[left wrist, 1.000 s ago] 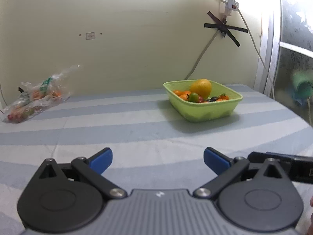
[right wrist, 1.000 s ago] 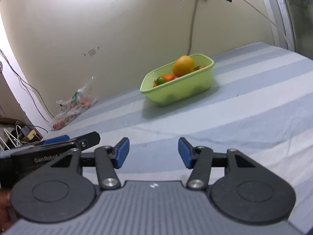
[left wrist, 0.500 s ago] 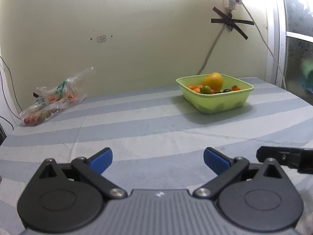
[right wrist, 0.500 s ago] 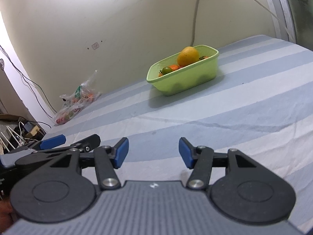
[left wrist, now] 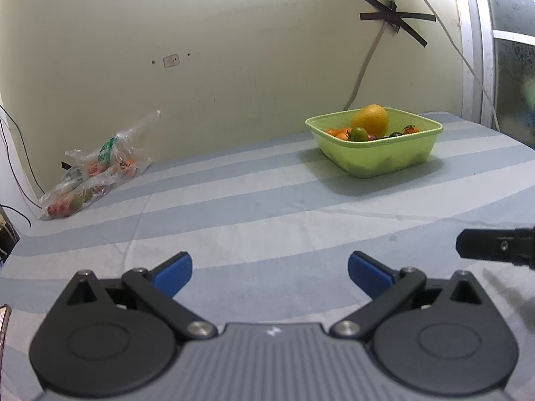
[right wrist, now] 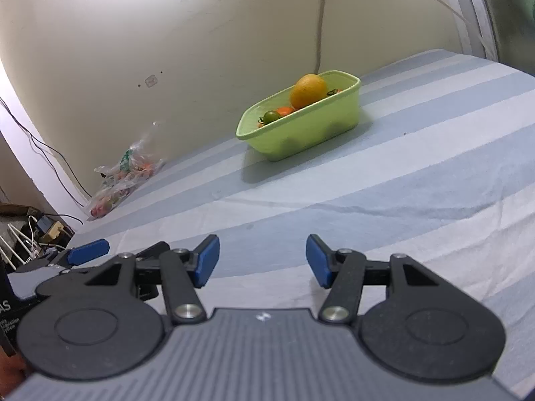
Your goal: Organize fruits
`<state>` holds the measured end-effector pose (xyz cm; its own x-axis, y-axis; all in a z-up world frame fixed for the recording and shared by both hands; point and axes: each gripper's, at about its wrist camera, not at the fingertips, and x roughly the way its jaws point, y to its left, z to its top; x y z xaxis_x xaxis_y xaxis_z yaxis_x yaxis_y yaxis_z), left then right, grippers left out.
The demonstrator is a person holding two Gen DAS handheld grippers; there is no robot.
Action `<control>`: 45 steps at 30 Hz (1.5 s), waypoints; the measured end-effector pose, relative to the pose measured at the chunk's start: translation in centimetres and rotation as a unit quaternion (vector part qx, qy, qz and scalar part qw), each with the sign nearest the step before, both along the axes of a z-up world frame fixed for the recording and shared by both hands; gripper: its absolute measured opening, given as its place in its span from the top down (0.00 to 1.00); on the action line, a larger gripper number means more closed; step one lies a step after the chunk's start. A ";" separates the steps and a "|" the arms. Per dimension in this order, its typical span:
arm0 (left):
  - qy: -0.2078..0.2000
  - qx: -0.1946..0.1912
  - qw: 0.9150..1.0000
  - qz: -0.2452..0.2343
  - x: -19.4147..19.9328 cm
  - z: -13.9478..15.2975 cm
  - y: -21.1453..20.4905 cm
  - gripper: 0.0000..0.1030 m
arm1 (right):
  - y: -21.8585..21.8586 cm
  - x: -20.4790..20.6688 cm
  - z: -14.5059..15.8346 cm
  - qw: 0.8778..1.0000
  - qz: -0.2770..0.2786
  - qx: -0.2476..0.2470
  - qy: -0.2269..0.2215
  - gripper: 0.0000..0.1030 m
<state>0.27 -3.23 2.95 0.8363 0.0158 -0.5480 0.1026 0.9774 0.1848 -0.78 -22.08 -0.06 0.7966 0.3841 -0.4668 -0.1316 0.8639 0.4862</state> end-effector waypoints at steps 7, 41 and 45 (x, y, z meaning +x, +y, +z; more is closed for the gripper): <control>-0.002 0.010 1.000 0.001 0.2 -0.2 -0.1 0.00 | -0.2 0.1 -0.3 1.000 -0.003 0.004 0.005 0.39; 0.012 0.020 1.000 0.001 0.7 -0.5 -0.2 0.00 | -0.7 0.0 -0.3 1.000 -0.017 0.014 -0.002 0.39; 0.015 0.018 1.000 0.002 0.9 -0.6 -0.1 0.00 | -0.7 0.1 -0.2 1.000 -0.019 0.015 -0.002 0.39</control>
<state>1.16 -3.36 2.37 0.8200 0.0393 -0.5711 0.1051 0.9704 0.2177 -0.71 -22.77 -0.26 0.8129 0.3666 -0.4524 -0.1004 0.8535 0.5113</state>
